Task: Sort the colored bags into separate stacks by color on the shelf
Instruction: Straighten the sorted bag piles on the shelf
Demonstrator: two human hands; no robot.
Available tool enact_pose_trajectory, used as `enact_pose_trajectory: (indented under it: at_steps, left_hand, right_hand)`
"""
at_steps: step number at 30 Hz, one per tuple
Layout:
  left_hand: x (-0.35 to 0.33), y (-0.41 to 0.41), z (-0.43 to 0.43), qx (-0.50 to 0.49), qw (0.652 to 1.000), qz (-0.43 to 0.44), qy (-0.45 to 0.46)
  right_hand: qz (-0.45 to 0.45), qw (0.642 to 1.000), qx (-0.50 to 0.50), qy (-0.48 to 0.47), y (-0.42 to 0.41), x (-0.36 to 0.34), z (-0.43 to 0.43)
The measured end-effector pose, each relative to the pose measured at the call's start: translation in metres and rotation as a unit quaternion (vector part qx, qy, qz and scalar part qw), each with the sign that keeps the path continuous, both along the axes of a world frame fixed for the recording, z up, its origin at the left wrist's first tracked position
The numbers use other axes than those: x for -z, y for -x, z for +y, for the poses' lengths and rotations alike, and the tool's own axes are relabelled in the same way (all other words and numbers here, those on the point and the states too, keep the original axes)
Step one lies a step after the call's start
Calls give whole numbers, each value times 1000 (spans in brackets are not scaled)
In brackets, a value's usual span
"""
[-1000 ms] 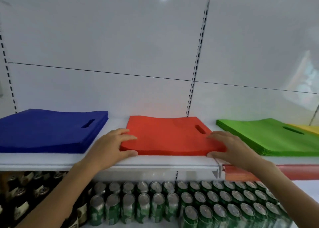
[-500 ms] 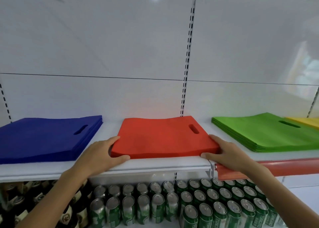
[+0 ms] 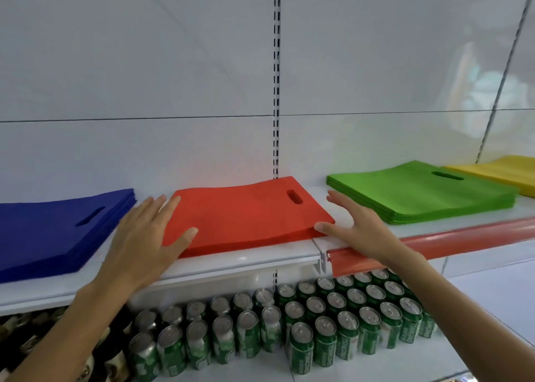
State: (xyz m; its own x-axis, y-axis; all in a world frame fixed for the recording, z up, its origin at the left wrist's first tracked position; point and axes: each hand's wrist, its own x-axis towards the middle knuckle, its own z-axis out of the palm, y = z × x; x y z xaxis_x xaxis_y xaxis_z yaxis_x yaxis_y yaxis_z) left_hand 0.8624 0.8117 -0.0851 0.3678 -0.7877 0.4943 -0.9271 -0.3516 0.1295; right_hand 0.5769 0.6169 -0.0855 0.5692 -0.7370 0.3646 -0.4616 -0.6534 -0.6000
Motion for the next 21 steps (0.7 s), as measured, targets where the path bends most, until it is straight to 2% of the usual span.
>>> enact_pose_trajectory:
  at_steps: [2, 7, 11, 15, 18, 21]
  left_hand:
    - [-7, 27, -20, 42, 999, 12, 15]
    - [-13, 118, -75, 170, 977, 123, 25]
    - [-11, 179, -130, 210, 968, 138, 19]
    - [-4, 236, -185, 156, 982, 98, 31]
    - [4, 277, -211, 89, 994, 64, 6]
    - [9, 300, -232, 63, 993, 101, 13]
  right_hand:
    - [-12, 1000, -9, 23, 10, -2, -1]
    - [6, 999, -9, 51, 57, -9, -24]
    - [7, 998, 6, 62, 121, -16, -68]
    - [40, 996, 31, 68, 194, -26, -130]
    - [78, 992, 24, 93, 243, -29, -175]
    - [97, 990, 25, 99, 283, -31, -219]
